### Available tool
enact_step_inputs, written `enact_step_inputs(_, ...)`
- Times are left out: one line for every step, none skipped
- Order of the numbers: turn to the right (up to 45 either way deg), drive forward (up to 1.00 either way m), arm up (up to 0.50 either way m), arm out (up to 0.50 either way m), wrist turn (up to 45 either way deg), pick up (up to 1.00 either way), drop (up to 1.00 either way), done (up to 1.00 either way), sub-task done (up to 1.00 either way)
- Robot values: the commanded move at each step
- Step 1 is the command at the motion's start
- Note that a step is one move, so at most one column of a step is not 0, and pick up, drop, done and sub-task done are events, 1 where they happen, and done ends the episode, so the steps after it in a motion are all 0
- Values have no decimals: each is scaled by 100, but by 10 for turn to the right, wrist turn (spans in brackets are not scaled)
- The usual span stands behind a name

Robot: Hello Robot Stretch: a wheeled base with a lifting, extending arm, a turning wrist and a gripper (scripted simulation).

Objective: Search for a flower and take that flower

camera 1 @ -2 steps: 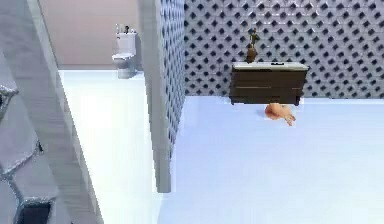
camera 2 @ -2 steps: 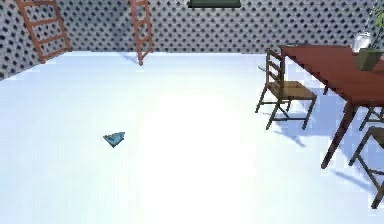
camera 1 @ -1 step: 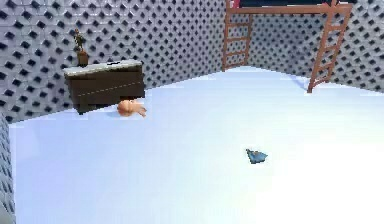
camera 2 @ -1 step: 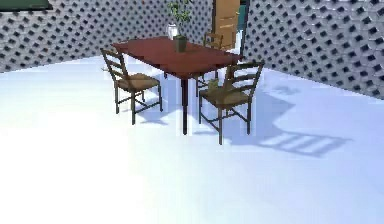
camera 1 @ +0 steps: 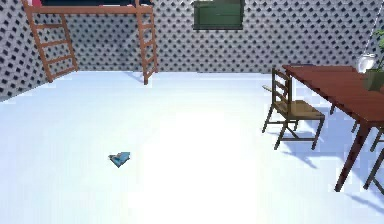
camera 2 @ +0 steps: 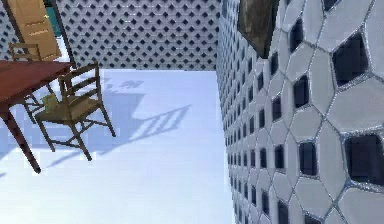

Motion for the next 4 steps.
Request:
enact_step_inputs(30,0,0,0,0,0,0,0,0)
enact_step_inputs(0,25,0,0,0,0,0,0,0)
enact_step_inputs(-450,0,0,0,0,0,0,0,0)
enact_step_inputs(-420,0,0,0,0,0,0,0,0)
